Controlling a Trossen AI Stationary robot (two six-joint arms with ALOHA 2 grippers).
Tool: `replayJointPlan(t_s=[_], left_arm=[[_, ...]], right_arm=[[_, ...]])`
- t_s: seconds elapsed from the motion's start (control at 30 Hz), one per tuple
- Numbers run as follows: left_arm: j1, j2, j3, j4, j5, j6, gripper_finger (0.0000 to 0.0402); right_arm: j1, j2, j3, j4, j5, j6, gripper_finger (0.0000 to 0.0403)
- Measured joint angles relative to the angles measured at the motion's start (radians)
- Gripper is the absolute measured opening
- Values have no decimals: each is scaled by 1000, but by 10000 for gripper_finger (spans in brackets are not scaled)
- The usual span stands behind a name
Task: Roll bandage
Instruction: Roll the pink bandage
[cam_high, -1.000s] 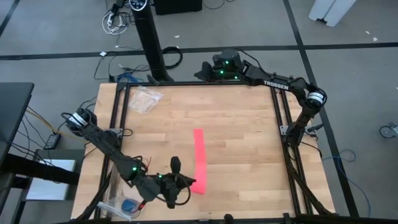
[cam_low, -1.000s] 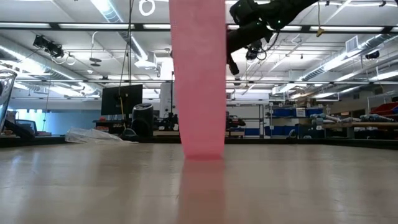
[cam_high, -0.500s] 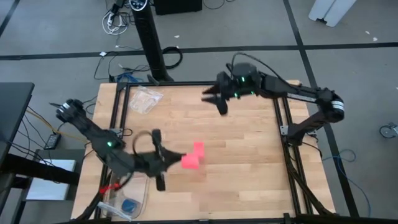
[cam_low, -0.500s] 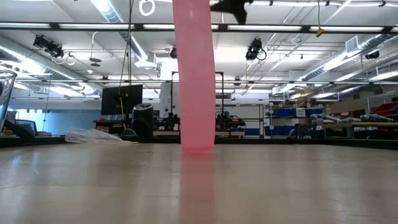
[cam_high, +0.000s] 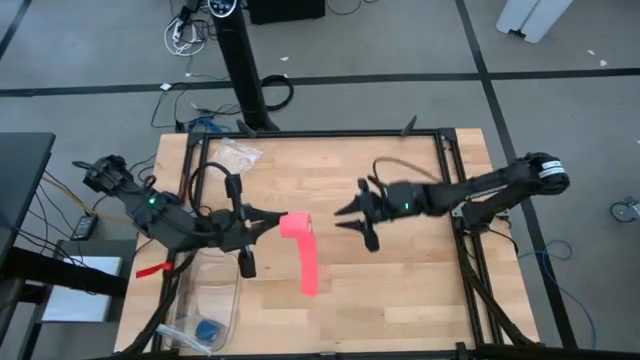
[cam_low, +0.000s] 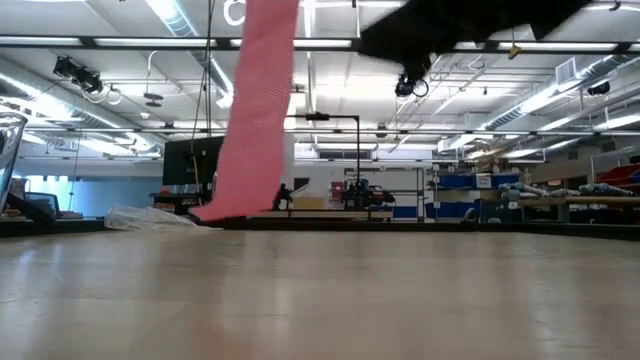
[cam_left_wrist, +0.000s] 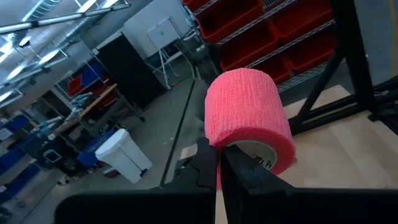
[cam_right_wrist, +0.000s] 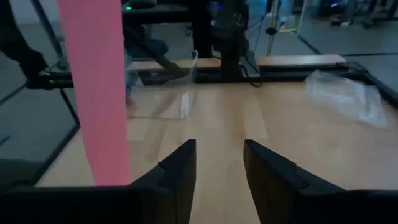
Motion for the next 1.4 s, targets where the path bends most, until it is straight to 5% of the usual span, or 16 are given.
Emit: replayJointPlan(t_s=[0.17,0.37,0.6,0.97,1.23,1.4], left_arm=[[30,0,28,6,-3,32,9],[64,0,67,8,-3,59,8],[92,0,96,9,-3,84,8],[93,0,100,8,-5,110,8],[93,0,100,25,-9,122,8],[93,-15,100,30,-38,141,8]], right_arm=[[82,163,-191,478,52,120,121],[182,400,-178,767,122,205,126],[241,571,-48,793,349,162,182],[240,601,-8,750,675,153,238],[188,601,-8,604,528,248,219],[184,601,-8,580,509,271,137]])
